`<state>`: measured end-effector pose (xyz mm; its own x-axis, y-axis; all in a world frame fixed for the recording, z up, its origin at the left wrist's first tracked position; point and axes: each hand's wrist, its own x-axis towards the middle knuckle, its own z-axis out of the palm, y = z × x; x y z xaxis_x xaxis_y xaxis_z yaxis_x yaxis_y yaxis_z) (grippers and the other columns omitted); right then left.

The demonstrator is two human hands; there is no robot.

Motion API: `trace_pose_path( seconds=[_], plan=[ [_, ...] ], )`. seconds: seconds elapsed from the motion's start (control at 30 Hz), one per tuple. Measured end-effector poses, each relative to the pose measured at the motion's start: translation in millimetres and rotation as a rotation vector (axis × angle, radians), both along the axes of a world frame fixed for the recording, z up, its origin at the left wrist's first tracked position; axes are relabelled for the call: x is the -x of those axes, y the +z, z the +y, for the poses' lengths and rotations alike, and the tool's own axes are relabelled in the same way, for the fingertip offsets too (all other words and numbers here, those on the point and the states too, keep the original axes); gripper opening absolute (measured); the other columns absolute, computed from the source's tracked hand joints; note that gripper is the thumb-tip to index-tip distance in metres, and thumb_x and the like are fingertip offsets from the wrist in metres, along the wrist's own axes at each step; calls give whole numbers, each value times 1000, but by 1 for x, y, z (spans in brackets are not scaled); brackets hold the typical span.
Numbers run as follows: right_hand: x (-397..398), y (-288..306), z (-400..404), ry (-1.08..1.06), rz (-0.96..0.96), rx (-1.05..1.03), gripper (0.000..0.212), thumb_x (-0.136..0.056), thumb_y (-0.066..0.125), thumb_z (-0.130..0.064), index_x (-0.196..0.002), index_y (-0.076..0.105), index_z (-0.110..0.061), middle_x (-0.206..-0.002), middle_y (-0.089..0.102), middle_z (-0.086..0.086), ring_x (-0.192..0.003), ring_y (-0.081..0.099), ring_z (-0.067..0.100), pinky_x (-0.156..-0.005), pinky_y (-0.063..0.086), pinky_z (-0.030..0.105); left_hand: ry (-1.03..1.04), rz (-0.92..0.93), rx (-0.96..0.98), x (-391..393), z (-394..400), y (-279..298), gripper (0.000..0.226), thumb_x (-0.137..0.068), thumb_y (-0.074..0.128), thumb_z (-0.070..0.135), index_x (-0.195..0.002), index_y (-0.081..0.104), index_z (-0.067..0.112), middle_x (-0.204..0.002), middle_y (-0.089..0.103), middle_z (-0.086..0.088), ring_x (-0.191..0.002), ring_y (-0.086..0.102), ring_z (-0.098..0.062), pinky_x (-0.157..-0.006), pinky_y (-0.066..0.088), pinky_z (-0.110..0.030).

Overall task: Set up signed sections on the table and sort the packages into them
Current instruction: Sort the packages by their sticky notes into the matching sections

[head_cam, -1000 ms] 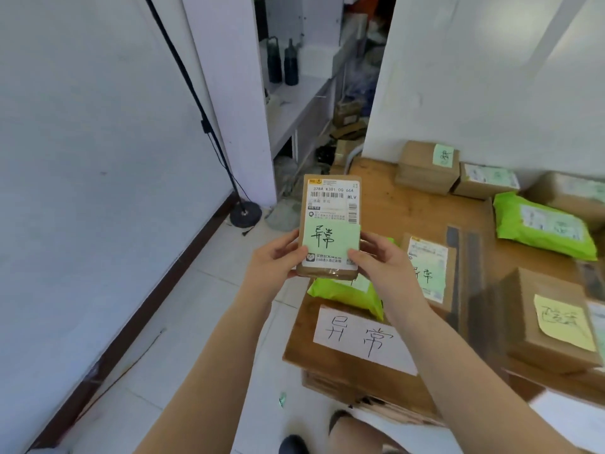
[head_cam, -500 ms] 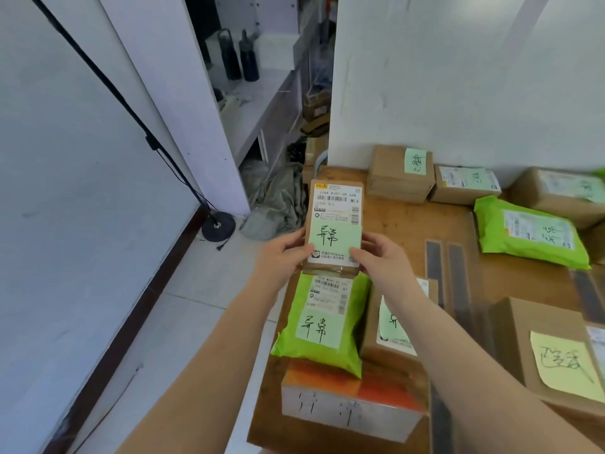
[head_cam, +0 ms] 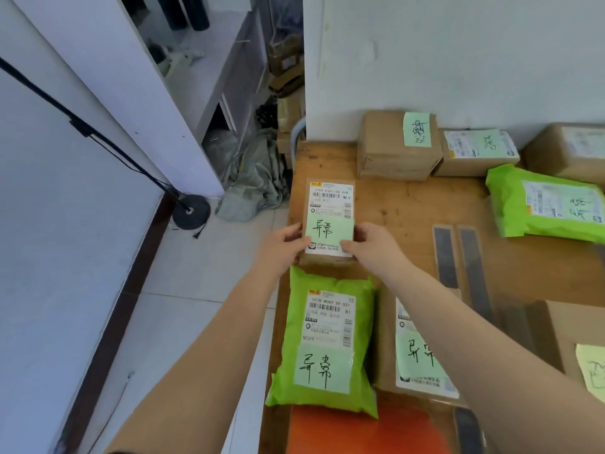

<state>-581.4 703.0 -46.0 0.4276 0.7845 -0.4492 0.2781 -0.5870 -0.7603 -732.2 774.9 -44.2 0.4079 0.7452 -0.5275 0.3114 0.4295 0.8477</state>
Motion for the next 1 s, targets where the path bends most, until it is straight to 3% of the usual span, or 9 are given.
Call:
trace_pose_path(
  seconds=[0.13,0.27,0.33,0.43,0.53,0.63,0.77,1.0],
  plan=[
    [-3,-16,7,96,-58,127,32,-83,65,-14,-115,59,-10,-119,65,5,-102,60,21,-83,47,30,-101,89,3,0,13,-25,36,-86,59,2,-121,59,11,-112,67,-6,-91,64,-16,-79,55,-28],
    [-7,-25,8,137,-102,180,36,-82,66,-19,-116,56,-12,-120,63,3,-92,55,16,-71,40,24,-214,256,-168,-2,24,-35,37,-82,66,8,-118,60,13,-119,65,-6,-98,62,-17,-93,49,-34],
    [-16,-22,11,121,-126,173,45,-82,66,-25,-123,52,-12,-125,60,5,-100,56,18,-77,42,25,-240,337,-305,-9,32,-32,49,-81,67,14,-128,52,10,-126,59,-5,-111,56,-19,-96,43,-31],
    [-39,-9,14,8,-149,114,59,-84,64,-32,-136,42,-13,-135,52,4,-118,51,21,-89,42,30,-230,333,-433,-28,44,-18,47,-84,64,21,-129,50,15,-130,56,-1,-117,52,-17,-90,37,-25],
    [-72,6,17,-127,-182,37,60,-85,62,-34,-138,39,-18,-137,49,0,-120,49,19,-85,43,28,-258,288,-488,-58,59,-4,51,-86,63,26,-133,45,17,-134,52,-1,-119,49,-15,-88,37,-25],
    [-109,19,21,-216,-247,-20,57,-85,63,-32,-135,43,-17,-135,51,0,-120,49,20,-91,40,30,-310,276,-551,-92,74,3,56,-86,62,31,-136,40,19,-138,47,-1,-124,46,-17,-95,40,-32],
    [-166,28,29,-303,-328,-57,47,-84,63,-27,-127,51,-13,-127,57,4,-111,52,18,-85,36,26,-332,280,-561,-137,91,2,61,-85,62,34,-139,36,20,-139,46,-1,-123,47,-19,-97,40,-37],
    [-252,14,38,-351,-492,54,57,-85,61,-27,-136,42,-8,-140,45,12,-127,42,27,-102,32,33,-246,240,-474,-192,109,-16,69,-83,65,35,-140,32,16,-140,45,-3,-122,45,-18,-94,37,-33]
  ],
)
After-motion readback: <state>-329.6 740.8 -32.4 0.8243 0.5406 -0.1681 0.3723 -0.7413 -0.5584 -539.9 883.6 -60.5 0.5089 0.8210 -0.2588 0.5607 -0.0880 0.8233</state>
